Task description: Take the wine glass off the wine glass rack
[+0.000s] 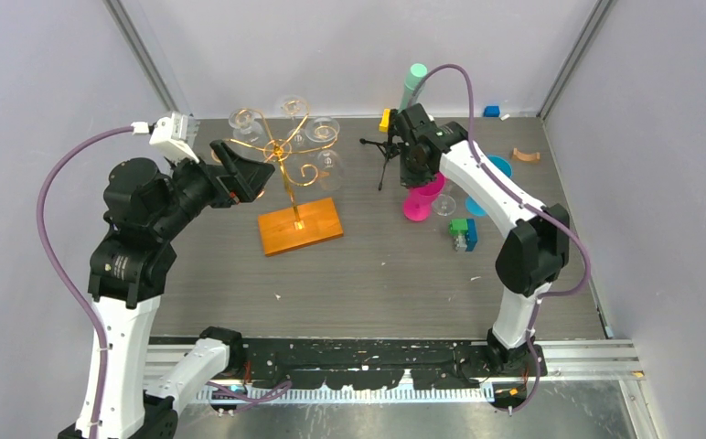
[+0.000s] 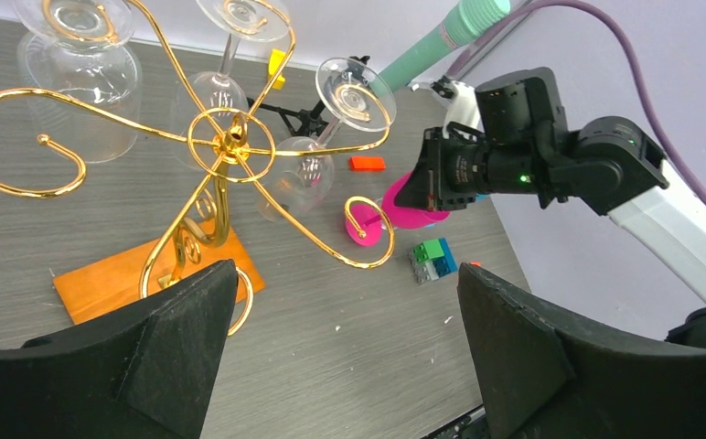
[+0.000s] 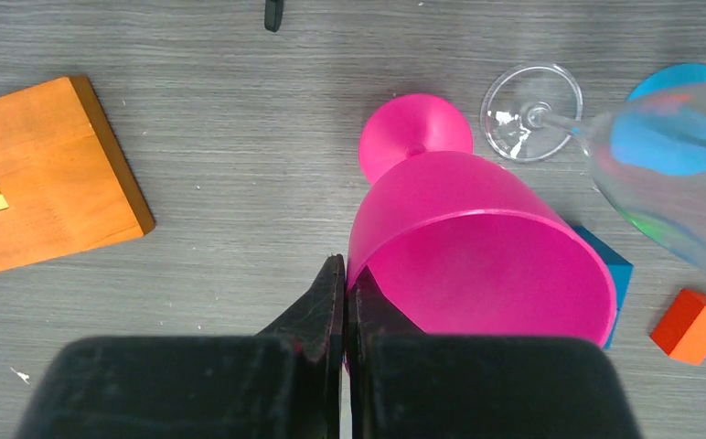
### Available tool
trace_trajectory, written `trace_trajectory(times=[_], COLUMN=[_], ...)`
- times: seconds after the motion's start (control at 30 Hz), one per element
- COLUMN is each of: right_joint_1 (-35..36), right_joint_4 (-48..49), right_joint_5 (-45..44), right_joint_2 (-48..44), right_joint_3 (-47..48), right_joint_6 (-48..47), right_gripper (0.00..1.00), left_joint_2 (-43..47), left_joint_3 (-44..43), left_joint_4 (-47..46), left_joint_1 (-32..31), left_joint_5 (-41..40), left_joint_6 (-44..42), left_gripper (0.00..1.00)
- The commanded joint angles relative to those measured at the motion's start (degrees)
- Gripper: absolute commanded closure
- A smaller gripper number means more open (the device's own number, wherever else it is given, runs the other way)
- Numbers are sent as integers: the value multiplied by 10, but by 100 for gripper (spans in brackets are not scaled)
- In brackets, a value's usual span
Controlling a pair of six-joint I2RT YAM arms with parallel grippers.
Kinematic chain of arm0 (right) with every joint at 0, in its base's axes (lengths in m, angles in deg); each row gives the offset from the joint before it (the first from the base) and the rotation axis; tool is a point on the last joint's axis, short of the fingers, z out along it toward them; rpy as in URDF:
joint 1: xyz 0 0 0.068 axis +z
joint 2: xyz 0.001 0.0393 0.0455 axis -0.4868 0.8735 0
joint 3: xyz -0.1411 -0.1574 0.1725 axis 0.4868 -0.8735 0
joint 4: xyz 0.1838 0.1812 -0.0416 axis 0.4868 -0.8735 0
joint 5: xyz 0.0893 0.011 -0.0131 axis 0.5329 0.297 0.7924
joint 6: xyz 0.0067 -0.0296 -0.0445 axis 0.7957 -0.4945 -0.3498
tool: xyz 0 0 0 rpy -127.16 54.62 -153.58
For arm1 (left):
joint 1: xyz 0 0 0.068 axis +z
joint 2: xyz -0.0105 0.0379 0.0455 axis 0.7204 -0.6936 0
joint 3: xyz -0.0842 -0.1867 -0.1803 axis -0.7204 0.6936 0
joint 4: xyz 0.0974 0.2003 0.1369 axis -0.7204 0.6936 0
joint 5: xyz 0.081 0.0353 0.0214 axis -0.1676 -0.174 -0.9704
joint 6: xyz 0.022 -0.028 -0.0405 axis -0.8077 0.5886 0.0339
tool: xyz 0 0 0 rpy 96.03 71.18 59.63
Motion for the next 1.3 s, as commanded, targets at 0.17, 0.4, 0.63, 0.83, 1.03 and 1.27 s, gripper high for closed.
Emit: trace_trajectory(times=[0.17,0.4,0.63,0.83,1.03,1.27], right_joint_1=[-2,-5,-10,-10,-10,-10], right_joint_4=[4,1,-5,15,67,184], right_joint_5=[4,3,12,56,95,184], right_joint_2=[49,73,75,43,-12,-104], right_joint_3=[61,87,108,114,83,24], right_joint_6=[-17,-21,-21,-19,1,80], right_gripper=[93,87,66,50,42,41], left_joint_2=[2,0,0,4,16,22], left_joint_3=[-3,-6,-11,-21,-57,-58], left_joint_4=[0,3,11,20,49,43], left_joint_1=[1,0,0,1,1,1], left_joint_5=[-8,-11,-14,-33,-124,-133], left_joint_6=[-5,-9,-13,-33,-69,-71], left_gripper=[7,7,7,7,6,5])
